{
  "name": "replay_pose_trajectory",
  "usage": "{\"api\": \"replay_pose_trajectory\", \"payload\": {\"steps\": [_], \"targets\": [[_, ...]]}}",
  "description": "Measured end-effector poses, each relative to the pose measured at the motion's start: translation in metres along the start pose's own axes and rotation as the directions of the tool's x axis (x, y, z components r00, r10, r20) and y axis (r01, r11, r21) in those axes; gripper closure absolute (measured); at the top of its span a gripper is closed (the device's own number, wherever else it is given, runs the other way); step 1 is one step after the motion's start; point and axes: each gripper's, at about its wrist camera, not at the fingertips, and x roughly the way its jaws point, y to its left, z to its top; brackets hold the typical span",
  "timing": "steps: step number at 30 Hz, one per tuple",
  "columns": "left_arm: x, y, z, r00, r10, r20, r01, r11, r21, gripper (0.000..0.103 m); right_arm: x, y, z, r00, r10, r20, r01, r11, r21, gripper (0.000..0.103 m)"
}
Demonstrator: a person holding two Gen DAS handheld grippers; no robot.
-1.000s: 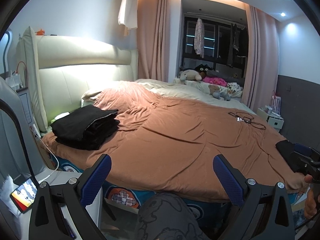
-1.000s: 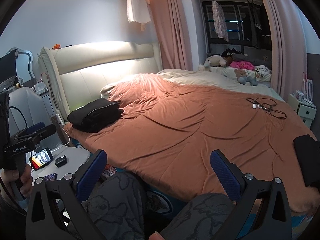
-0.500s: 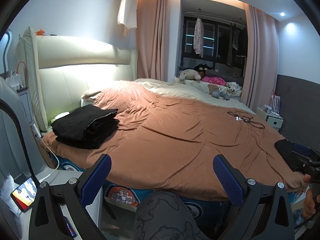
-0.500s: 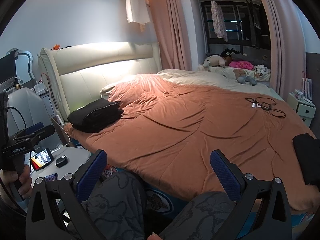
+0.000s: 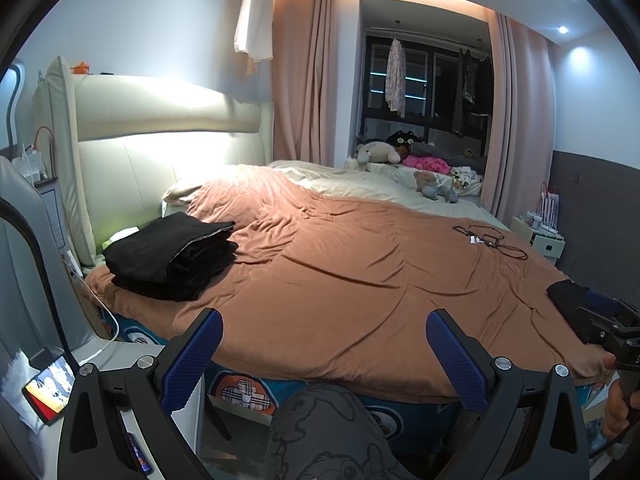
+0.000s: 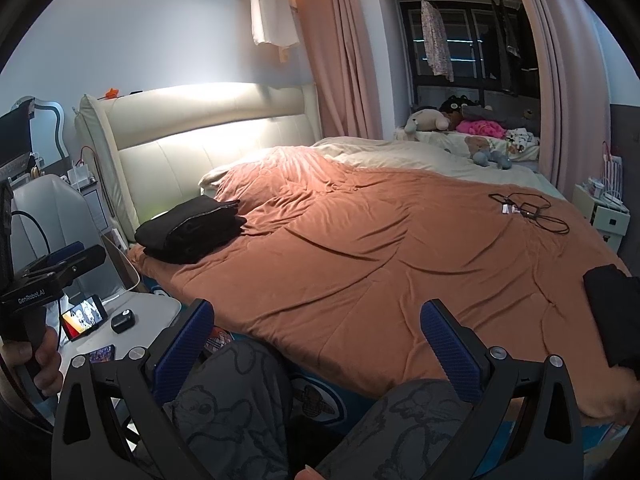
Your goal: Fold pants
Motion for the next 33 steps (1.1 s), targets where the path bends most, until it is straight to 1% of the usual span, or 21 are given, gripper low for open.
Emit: {"api": "replay_pose_trajectory", "payload": {"steps": [17, 20, 33], "targets": [[-0.0023, -0.0025, 0.0028, 1.000, 0.001, 0.007, -0.001, 1.000, -0.004, 0.000, -0.0029, 0.0025, -0.0005, 1.000, 0.002, 0.001, -0.002, 1.000, -0.004, 0.000], [-0.0036, -0.0022, 0.0039, 1.000, 0.013, 0.013, -0.013, 1.000, -0.011, 0.000, -0.0042, 0.0028, -0.0004, 1.000, 0.002, 0.001, -0.002, 1.000, -0.007, 0.000], [-0.0088, -0.0056, 0.0063, 1.000, 0.008, 0.022, -0.008, 1.000, -0.015, 0.000, -0.0037, 0.0032, 0.0002, 1.000, 0.002, 0.000, -0.002, 1.000, -0.006, 0.000]]}}
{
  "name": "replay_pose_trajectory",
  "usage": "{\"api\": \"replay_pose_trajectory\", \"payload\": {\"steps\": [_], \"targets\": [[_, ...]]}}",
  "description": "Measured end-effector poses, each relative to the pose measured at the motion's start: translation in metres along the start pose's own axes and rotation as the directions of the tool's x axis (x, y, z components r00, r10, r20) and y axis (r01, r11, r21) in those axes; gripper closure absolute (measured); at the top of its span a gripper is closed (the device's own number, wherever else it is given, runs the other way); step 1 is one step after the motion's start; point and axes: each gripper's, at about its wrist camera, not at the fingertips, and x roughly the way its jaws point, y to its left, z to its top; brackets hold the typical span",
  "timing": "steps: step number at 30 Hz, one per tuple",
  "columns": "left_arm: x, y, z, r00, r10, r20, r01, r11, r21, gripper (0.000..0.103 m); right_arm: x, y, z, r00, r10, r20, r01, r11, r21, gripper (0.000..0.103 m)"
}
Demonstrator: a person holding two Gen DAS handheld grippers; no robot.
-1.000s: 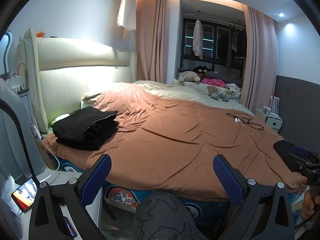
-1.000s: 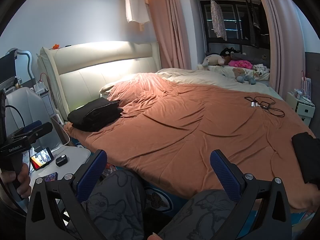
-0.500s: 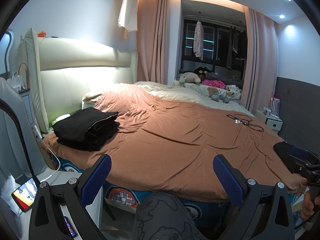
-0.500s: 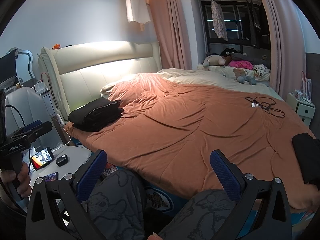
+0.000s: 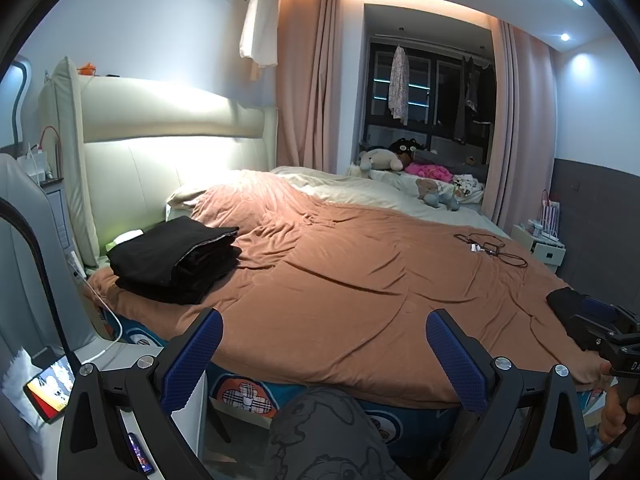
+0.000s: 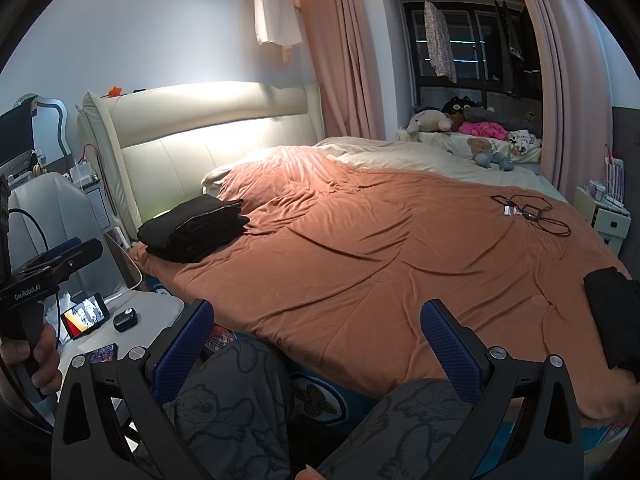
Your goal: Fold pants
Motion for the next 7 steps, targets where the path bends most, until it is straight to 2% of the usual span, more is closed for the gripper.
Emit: {"api": "replay_pose_trajectory", "payload": {"steps": [7], "targets": [[-0.0018, -0.0029, -0.0030, 1.000, -0.007, 0.003, 0.007, 1.000, 0.011, 0.000, 0.0010, 0.0008, 0.0001, 1.000, -0.002, -0.001, 0.002, 1.000, 0.001, 0.000]]}}
